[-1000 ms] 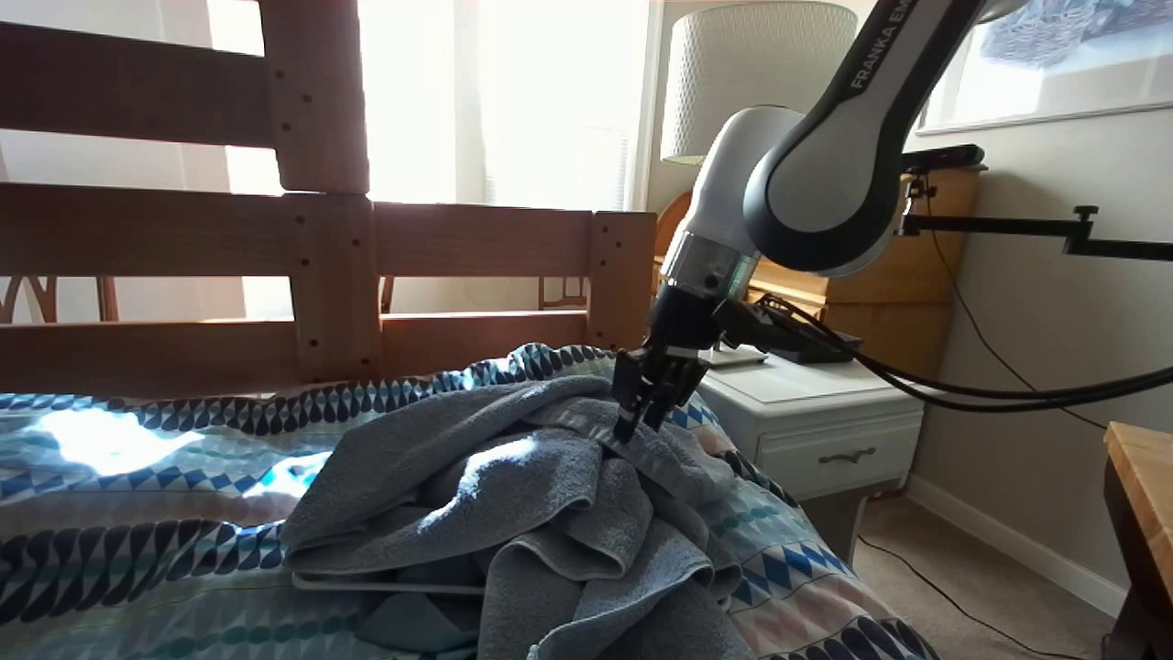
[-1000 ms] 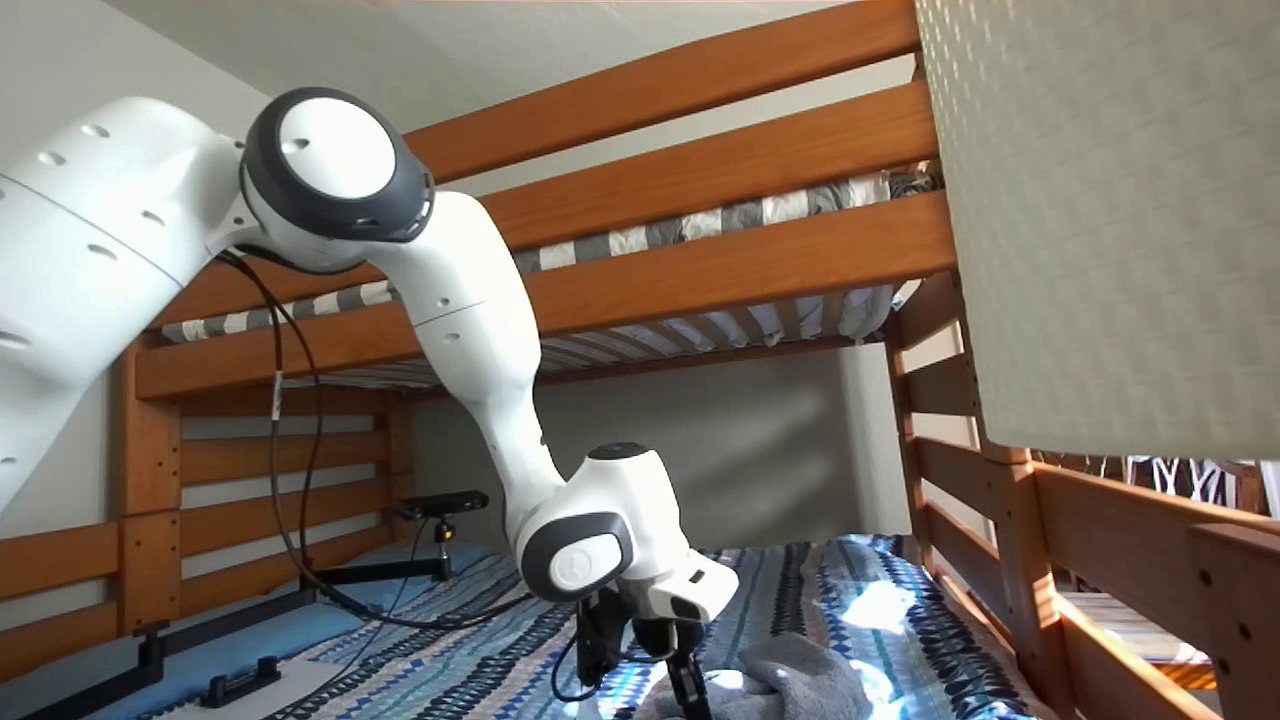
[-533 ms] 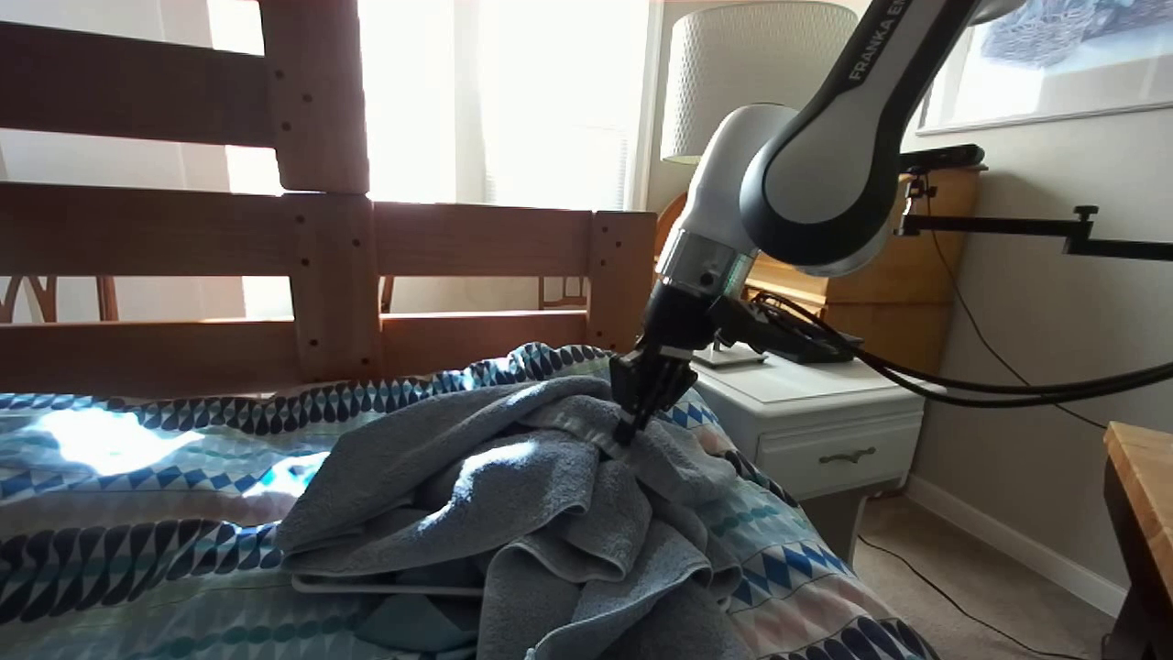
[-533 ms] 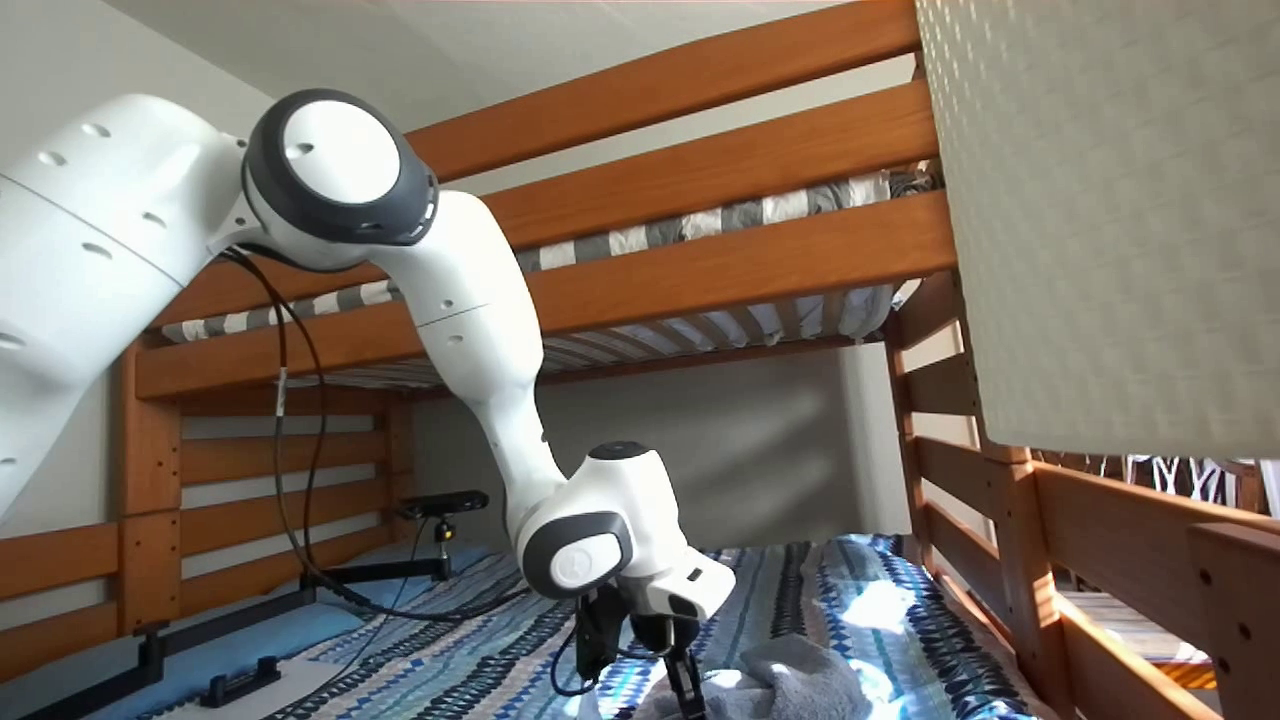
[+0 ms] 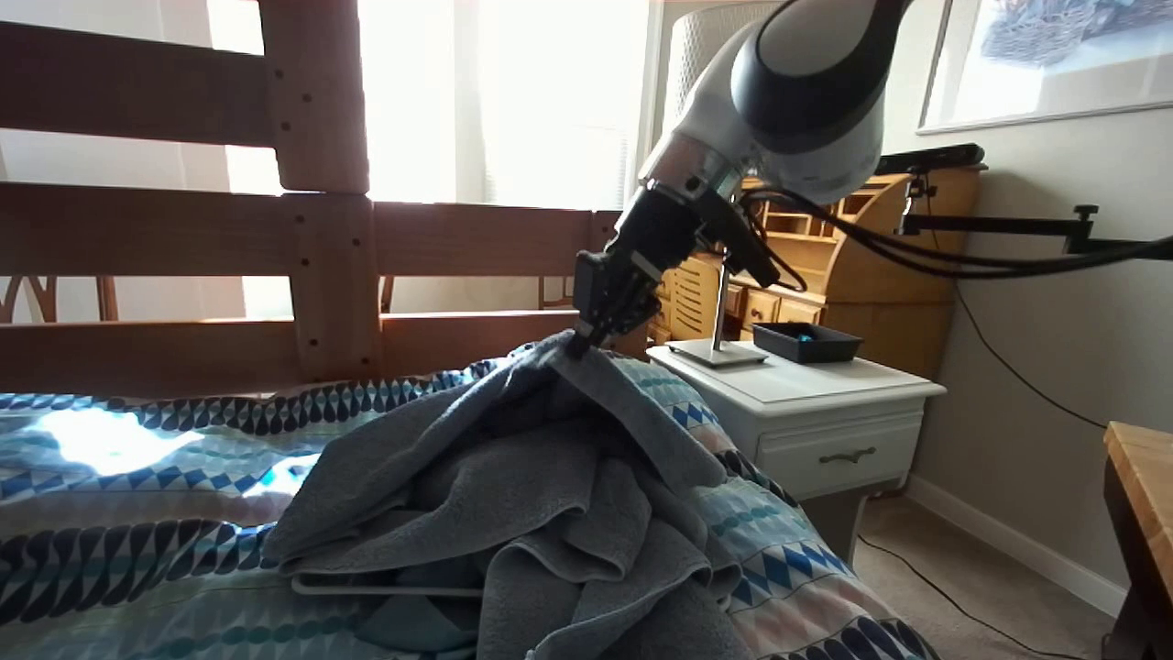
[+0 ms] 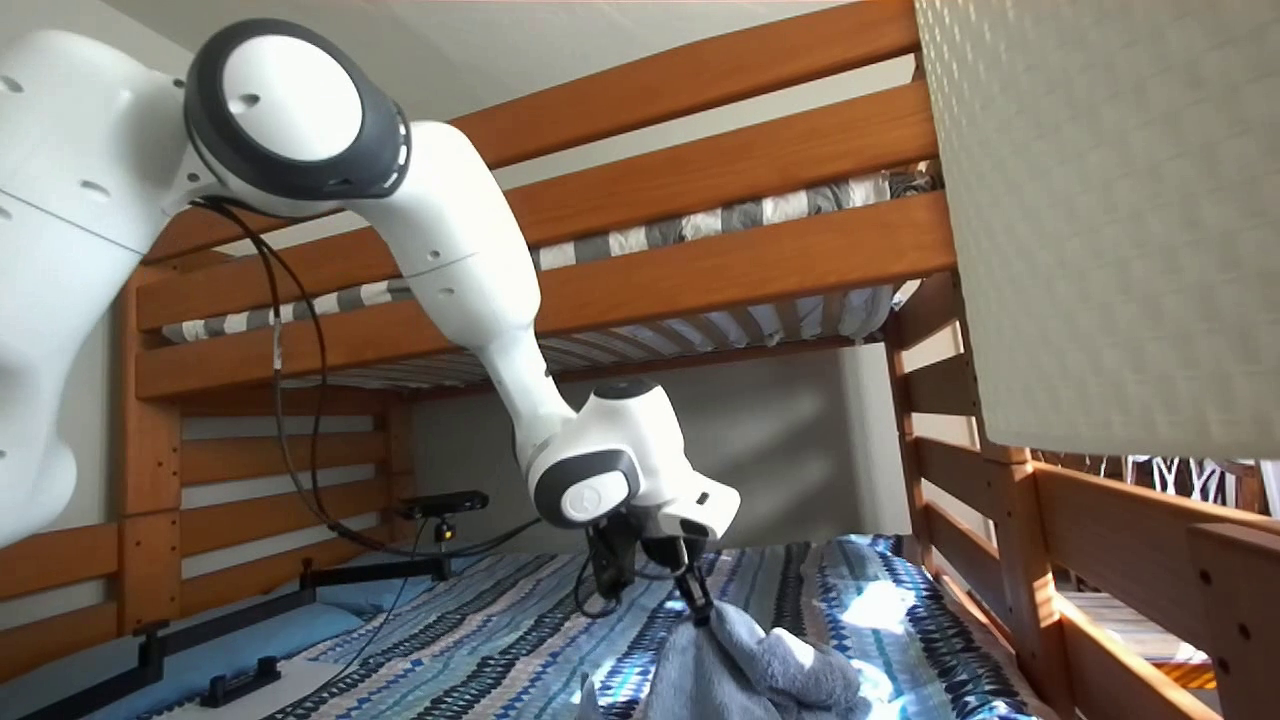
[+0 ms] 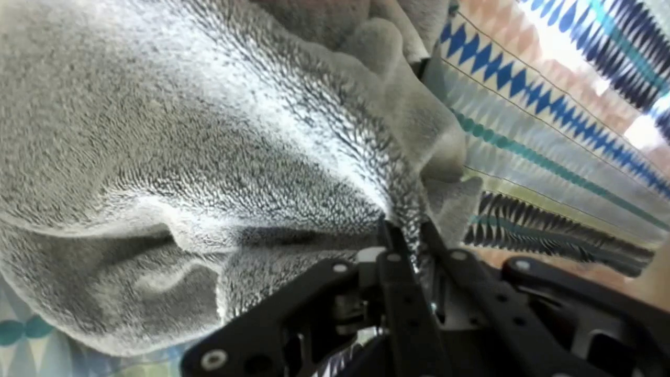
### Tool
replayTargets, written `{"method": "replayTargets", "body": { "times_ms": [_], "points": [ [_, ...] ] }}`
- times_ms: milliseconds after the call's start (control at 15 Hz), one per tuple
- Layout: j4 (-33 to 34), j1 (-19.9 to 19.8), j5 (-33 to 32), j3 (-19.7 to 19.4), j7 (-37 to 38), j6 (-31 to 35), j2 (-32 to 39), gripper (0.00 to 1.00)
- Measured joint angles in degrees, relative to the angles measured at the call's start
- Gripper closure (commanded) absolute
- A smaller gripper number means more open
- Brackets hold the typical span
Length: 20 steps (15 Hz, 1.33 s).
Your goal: Move the towel to the left
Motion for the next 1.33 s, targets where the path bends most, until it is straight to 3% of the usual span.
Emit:
{"method": "replayTargets", "body": {
  "times_ms": [333,600,933,1333],
  "points": [
    [1.24,-9.22,0.32,11.18,-2.8,-3.77,-6.16,0.98],
    [3.51,-13.79,0.32,18.38,-3.86,-9.08,-10.7,0.98],
    [9.55,-16.97,0.32,25.56,-5.87,-16.74,-14.98,0.98],
    [19.04,-16.85,-0.61,28.84,-8.21,-26.44,-17.66,0.98]
  ]
}}
